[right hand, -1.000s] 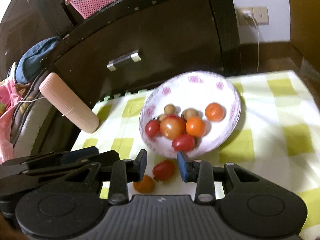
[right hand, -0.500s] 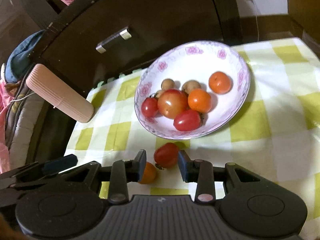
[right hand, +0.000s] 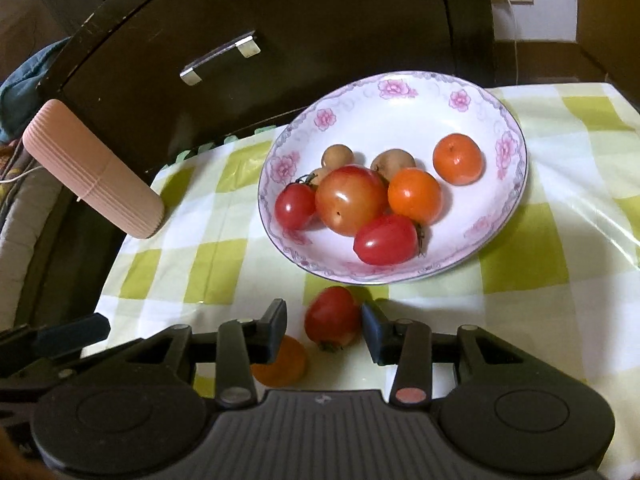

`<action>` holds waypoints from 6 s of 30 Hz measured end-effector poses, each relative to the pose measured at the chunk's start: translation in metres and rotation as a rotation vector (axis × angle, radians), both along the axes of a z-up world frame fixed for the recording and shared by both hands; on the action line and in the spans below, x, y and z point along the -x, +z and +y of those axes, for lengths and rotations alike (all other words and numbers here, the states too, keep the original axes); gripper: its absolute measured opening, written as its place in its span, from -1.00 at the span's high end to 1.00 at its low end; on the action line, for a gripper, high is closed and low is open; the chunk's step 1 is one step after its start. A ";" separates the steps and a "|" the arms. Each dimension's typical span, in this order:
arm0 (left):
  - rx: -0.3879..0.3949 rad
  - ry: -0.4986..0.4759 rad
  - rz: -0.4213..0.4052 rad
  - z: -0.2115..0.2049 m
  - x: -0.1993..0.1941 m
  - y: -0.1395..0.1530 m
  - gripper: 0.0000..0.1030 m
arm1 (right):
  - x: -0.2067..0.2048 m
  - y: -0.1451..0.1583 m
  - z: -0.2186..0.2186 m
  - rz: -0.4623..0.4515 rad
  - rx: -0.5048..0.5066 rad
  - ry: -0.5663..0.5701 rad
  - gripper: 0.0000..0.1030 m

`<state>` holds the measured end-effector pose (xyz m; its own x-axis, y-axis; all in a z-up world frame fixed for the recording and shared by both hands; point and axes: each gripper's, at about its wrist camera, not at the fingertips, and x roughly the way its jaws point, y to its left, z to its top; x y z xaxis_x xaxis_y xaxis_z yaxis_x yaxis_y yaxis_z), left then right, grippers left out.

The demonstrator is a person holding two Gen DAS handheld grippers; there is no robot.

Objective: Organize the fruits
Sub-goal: 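Open both grippers and lift them from the bowl back over the cloth, then grasp a red plum tomato with the right gripper while the left gripper grasps a mandarin, then lift the red tomato and mandarin off the cloth, then carry the tomato and mandarin over the white bowl and lower them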

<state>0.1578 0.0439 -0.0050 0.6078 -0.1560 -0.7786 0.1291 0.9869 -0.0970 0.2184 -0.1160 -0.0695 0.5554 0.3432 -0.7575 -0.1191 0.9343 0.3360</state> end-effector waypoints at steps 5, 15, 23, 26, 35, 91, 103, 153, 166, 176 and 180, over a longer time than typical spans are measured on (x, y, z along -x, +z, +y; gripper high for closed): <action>0.015 -0.024 0.003 -0.006 0.001 0.000 -0.46 | 0.005 0.002 0.002 -0.009 0.065 0.060 0.41; 0.064 -0.062 0.029 -0.026 -0.007 -0.005 -0.46 | 0.026 0.026 -0.029 -0.022 0.121 0.073 0.55; 0.076 -0.001 -0.002 -0.010 -0.012 0.004 -0.49 | 0.021 0.021 -0.026 -0.005 0.005 0.058 0.54; 0.093 0.022 -0.001 -0.003 -0.015 0.005 -0.49 | 0.017 0.026 -0.028 -0.009 -0.010 0.031 0.54; 0.098 0.019 -0.004 0.001 -0.012 0.007 -0.51 | 0.001 0.011 -0.007 0.032 -0.020 0.007 0.49; -0.030 -0.064 0.110 -0.069 0.016 -0.040 0.23 | 0.064 0.011 -0.074 0.060 0.120 0.105 0.47; -0.080 -0.125 0.098 -0.075 0.025 -0.058 0.13 | 0.067 0.002 -0.065 0.056 0.149 0.162 0.45; -0.001 -0.124 0.011 -0.081 0.013 -0.029 0.23 | 0.063 0.037 -0.063 -0.069 0.121 0.149 0.46; 0.011 -0.106 -0.040 -0.083 -0.002 -0.012 0.25 | 0.052 0.053 -0.069 -0.108 0.087 0.106 0.46; 0.031 -0.083 -0.075 -0.084 -0.028 -0.002 0.26 | 0.028 0.059 -0.077 -0.122 0.028 0.057 0.46; 0.041 -0.069 -0.082 -0.085 -0.042 0.000 0.26 | 0.014 0.058 -0.081 -0.124 -0.004 0.038 0.46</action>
<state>0.1995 -0.0414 -0.0051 0.6558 -0.2302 -0.7190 0.2060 0.9708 -0.1230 0.2040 -0.1968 -0.0111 0.6313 0.3684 -0.6824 -0.1949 0.9271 0.3203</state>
